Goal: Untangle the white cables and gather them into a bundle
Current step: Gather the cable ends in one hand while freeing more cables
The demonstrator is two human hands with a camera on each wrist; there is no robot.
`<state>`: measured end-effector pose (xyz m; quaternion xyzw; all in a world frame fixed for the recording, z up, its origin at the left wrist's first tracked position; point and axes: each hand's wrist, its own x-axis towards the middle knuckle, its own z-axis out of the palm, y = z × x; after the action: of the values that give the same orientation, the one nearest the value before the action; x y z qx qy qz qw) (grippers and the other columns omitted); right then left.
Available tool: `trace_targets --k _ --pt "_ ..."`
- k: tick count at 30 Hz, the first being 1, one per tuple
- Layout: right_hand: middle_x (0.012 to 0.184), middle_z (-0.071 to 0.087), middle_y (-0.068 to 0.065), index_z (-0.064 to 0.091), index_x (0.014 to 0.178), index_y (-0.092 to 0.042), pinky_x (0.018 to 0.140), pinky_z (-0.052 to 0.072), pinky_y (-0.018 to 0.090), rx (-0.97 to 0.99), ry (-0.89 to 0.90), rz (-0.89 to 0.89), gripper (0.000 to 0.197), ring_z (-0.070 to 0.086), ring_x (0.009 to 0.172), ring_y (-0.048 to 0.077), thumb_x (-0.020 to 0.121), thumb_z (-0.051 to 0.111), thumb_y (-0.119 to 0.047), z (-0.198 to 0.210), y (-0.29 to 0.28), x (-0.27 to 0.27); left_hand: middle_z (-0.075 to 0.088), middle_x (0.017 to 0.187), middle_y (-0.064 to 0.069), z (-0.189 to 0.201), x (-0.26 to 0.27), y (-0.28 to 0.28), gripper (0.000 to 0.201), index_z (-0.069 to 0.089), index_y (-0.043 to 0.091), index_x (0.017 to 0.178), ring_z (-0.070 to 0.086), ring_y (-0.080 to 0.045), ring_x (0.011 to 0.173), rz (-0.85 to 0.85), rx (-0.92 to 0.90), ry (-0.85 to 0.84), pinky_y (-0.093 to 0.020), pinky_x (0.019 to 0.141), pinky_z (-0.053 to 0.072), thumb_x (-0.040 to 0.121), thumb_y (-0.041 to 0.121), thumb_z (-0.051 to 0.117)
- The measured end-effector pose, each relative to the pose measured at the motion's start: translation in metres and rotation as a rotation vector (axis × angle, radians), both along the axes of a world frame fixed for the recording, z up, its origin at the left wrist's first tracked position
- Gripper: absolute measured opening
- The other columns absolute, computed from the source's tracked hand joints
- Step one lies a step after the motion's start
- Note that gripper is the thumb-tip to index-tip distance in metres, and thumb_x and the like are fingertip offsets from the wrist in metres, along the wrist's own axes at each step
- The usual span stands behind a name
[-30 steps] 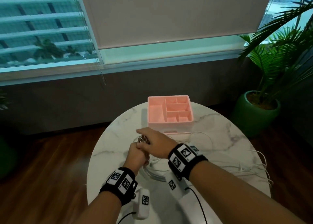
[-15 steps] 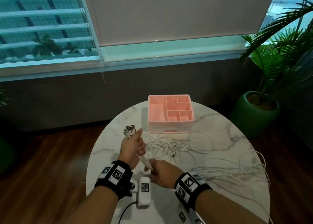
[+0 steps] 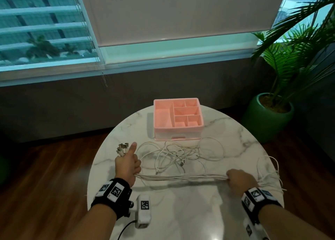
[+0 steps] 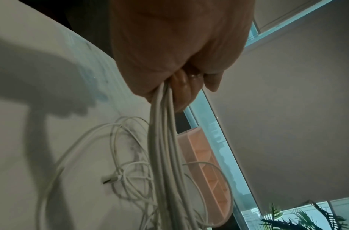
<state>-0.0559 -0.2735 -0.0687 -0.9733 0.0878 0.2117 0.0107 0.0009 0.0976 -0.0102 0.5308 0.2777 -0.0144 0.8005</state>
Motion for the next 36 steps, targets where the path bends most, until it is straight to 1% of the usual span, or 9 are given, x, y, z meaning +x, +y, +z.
trace_targets --k 7,11,13,16,18,21,27,33,36 --pt "0.089 0.069 0.002 0.060 0.082 -0.025 0.078 0.054 0.035 0.106 -0.103 0.016 0.022 0.068 0.093 0.027 0.086 0.060 -0.047 0.032 -0.017 0.038 0.025 0.050 0.006 -0.007 0.002 -0.011 0.048 0.033 0.025 0.065 0.019 -0.009 0.038 -0.035 0.026 -0.016 -0.018 0.039 0.014 0.096 0.029 0.070" --pt "0.109 0.063 -0.010 0.060 0.106 -0.030 0.096 0.050 0.036 0.336 0.219 0.085 0.079 0.063 0.107 0.019 0.049 0.074 -0.082 0.030 0.005 0.029 0.027 0.048 0.006 0.001 0.008 -0.009 0.048 0.034 0.023 0.065 0.019 -0.009 0.037 -0.077 0.116 -0.046 -0.017 0.039 0.016 0.096 0.028 0.070" --pt "0.113 0.065 -0.013 0.061 0.112 -0.031 0.097 0.050 0.035 0.535 0.176 0.042 0.089 0.064 0.104 0.012 0.046 0.069 -0.091 0.031 0.019 0.033 0.027 0.048 0.006 0.000 0.011 -0.009 0.046 0.035 0.022 0.067 0.020 -0.009 0.036 -0.088 0.151 -0.035 -0.017 0.039 0.018 0.095 0.029 0.071" --pt "0.088 0.066 -0.004 0.063 0.089 -0.023 0.076 0.049 0.030 0.665 -0.006 -0.034 0.043 0.064 0.082 0.014 0.089 0.057 -0.066 0.032 0.049 0.048 0.028 0.049 0.005 -0.003 0.016 -0.015 0.044 0.036 0.021 0.071 0.022 -0.009 0.036 -0.099 0.172 -0.017 -0.017 0.038 0.019 0.094 0.030 0.072" --pt "0.101 0.061 0.006 0.058 0.096 -0.016 0.080 0.048 0.034 0.497 -0.026 -0.027 0.028 0.062 0.092 0.023 0.099 0.053 -0.044 0.022 0.063 0.058 0.026 0.051 0.004 -0.003 0.017 -0.018 0.043 0.037 0.021 0.070 0.021 -0.010 0.037 -0.122 0.191 -0.025 -0.017 0.039 0.018 0.094 0.030 0.072" --pt "0.131 0.054 0.014 0.052 0.124 -0.008 0.096 0.047 0.036 0.254 0.035 -0.066 0.030 0.057 0.119 0.030 0.098 0.054 -0.023 0.001 0.070 0.060 0.026 0.052 0.003 -0.003 0.018 -0.019 0.044 0.037 0.022 0.069 0.020 -0.011 0.039 -0.171 0.219 -0.034 -0.019 0.040 0.018 0.094 0.031 0.072" --pt "0.132 0.057 0.014 0.054 0.122 -0.007 0.096 0.048 0.032 0.291 0.082 -0.206 0.028 0.057 0.122 0.030 0.097 0.056 -0.019 -0.003 0.067 0.049 0.024 0.055 0.002 -0.003 0.018 -0.015 0.046 0.035 0.022 0.069 0.019 -0.013 0.043 -0.214 0.207 -0.064 -0.020 0.041 0.017 0.094 0.034 0.071" --pt "0.075 0.060 0.010 0.060 0.076 -0.007 0.065 0.042 0.029 0.617 -0.238 -0.448 0.012 0.056 0.074 0.028 0.086 0.062 -0.012 0.047 0.046 0.064 0.023 0.058 0.002 0.007 0.018 -0.018 0.048 0.032 0.023 0.068 0.019 -0.011 0.043 -0.244 0.151 -0.100 -0.019 0.040 0.018 0.097 0.034 0.068" --pt "0.059 0.050 0.010 0.061 0.069 -0.005 0.059 0.039 0.031 0.763 -0.248 -0.453 0.013 0.049 0.058 0.025 0.082 0.063 -0.007 0.085 0.050 0.078 0.024 0.058 0.004 0.013 0.018 -0.023 0.045 0.035 0.023 0.067 0.019 -0.010 0.044 -0.270 0.121 -0.102 -0.020 0.040 0.017 0.097 0.033 0.068"
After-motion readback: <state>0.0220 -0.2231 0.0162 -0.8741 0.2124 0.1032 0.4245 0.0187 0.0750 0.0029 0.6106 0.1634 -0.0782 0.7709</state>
